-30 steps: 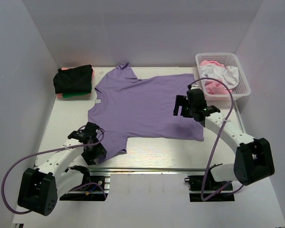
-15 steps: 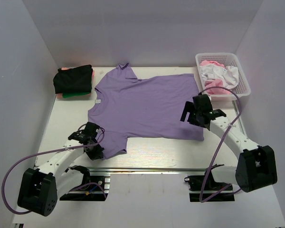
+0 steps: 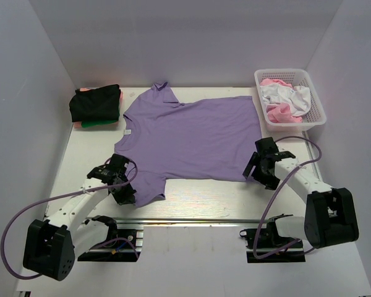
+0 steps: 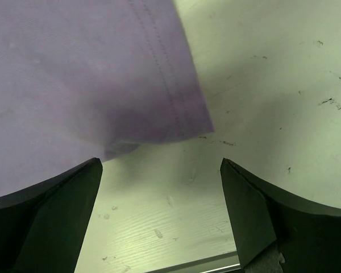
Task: Fold and stack the t-shirts
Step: Grap the side of the flattened tshirt closest away from the robot with both arms
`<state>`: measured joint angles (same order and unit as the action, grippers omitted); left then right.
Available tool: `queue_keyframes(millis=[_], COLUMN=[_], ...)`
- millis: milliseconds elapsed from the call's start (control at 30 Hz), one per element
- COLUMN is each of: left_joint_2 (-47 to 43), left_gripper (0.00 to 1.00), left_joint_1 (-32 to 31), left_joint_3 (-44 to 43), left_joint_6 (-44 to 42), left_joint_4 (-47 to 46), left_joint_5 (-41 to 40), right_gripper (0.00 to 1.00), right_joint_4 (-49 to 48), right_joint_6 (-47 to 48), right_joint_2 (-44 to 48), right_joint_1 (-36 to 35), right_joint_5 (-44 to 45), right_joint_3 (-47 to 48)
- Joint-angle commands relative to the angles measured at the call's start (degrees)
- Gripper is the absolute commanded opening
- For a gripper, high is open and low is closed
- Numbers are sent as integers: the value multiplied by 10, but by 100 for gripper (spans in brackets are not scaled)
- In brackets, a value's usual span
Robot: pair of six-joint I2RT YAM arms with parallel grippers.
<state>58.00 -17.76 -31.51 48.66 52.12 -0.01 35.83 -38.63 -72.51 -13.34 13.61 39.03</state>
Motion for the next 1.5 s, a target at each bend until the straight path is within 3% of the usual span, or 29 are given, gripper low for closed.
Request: queue_keyframes(millis=[0, 233, 300, 400, 433, 600, 700, 733, 800, 1033, 1300, 1467], left_joint_2=[1, -5, -10, -22, -22, -34, -34, -40, -46, -67, -21, 29], left_gripper=[0, 0, 0, 0, 0, 0, 0, 0, 0, 0, 0, 0], left_joint_1=[-3, -3, -3, -3, -3, -3, -3, -3, -3, -3, 5, 5], left_joint_3=[-7, -14, -21, -28, -33, -43, -54, -54, -59, -61, -123, -167], left_joint_6=[-10, -16, -21, -38, -44, -58, -73, -73, -100, -164, -176, -161], left_joint_4=[1, 5, 5, -5, -5, -11, -17, -23, -35, -166, -237, -266], left_joint_5=[9, 14, 14, 20, 26, 31, 37, 37, 61, 177, 150, 81], right_gripper=[90, 88, 73, 64, 57, 49, 27, 14, 1, 0, 0, 0], right_joint_4=[-10, -30, -44, -54, -57, -74, -81, -82, -82, -114, -143, -139], right_joint_6=[-26, -28, -24, -16, -10, 1, 9, 11, 22, 73, 146, 153], right_joint_2=[-14, -44, -55, -68, -74, -70, -69, -68, -65, -40, -11, -12], right_joint_1=[9, 28, 28, 31, 30, 30, 30, 29, 29, 25, 24, 23], right_joint_5=[21, 40, 29, 27, 26, 19, 14, 7, 5, -6, -24, -31], right_joint_3=[-9, -3, -6, -9, -10, -25, -30, -31, -33, -30, 13, 44])
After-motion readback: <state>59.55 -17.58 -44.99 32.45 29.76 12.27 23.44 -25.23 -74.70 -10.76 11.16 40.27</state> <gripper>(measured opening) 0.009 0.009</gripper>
